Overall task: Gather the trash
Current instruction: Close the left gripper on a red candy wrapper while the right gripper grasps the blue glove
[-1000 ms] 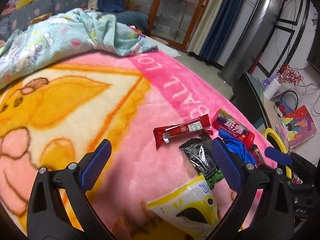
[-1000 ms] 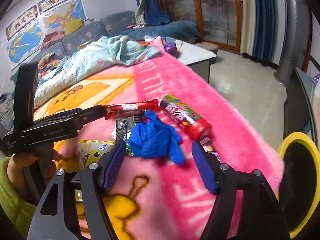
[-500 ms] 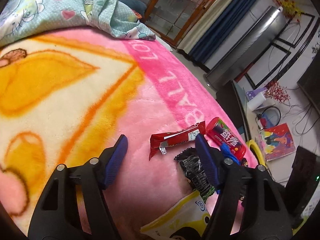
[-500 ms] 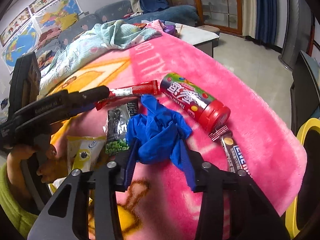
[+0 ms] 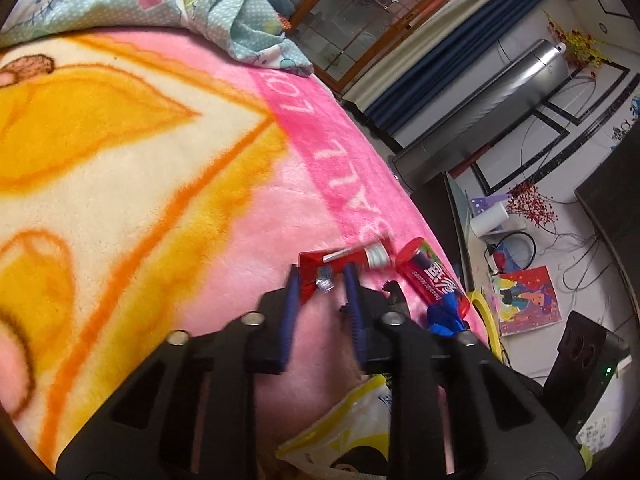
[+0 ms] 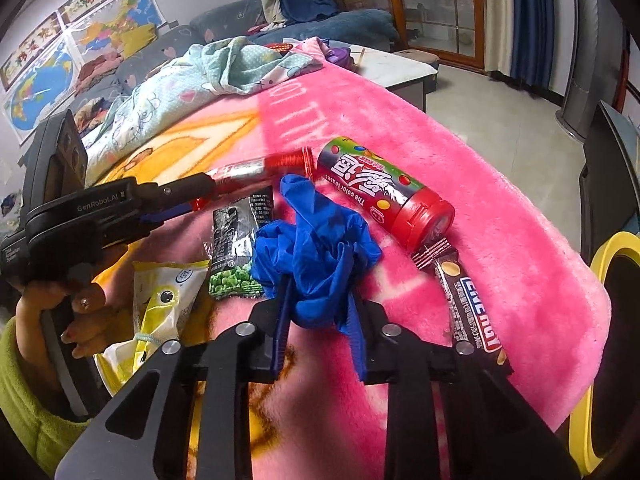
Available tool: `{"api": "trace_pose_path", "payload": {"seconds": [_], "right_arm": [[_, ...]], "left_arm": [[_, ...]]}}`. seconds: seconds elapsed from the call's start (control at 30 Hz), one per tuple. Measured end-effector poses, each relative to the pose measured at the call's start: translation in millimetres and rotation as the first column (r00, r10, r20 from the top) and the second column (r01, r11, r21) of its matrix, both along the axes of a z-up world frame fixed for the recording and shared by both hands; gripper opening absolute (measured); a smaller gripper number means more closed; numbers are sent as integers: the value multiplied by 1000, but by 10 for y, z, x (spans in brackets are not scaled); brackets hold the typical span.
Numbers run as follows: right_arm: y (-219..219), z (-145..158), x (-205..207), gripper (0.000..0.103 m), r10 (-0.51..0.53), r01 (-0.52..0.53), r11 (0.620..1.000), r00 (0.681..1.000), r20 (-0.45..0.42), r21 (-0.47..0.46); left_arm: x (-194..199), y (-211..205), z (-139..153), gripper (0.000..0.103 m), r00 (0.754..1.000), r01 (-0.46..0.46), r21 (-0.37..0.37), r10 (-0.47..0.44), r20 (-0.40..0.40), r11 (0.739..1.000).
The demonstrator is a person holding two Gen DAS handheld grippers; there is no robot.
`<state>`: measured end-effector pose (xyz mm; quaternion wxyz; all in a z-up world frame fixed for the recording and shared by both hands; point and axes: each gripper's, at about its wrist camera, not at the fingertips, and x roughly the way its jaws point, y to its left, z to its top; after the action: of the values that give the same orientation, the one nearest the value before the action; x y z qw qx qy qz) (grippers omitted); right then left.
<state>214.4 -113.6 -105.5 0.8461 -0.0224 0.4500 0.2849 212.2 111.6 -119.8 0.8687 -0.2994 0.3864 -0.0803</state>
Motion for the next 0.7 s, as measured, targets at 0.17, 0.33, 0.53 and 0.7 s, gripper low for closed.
{"api": "trace_pose_path", "payload": {"seconds": [0.17,0.33,0.53,0.7], "right_arm": [[-9,35,-37,15,7,-7,1000,1000,13,-6],[-42,112,-87,13,14,-14,1000,1000,24,3],[-81,214,-141,13,17,-18,1000,999,43,18],[-125,308,-202,13,20,-21,999,998,57,27]], "left_arm": [[-118,-35,86,6,1000,-3,19,3,27,1000],[-265,-26,220,6,998,-27,32,25,65,999],[-430,-27,458,6,992,-56,51,49,116,997],[-488,-104,603,6,990,-42,61,33,136,997]]}}
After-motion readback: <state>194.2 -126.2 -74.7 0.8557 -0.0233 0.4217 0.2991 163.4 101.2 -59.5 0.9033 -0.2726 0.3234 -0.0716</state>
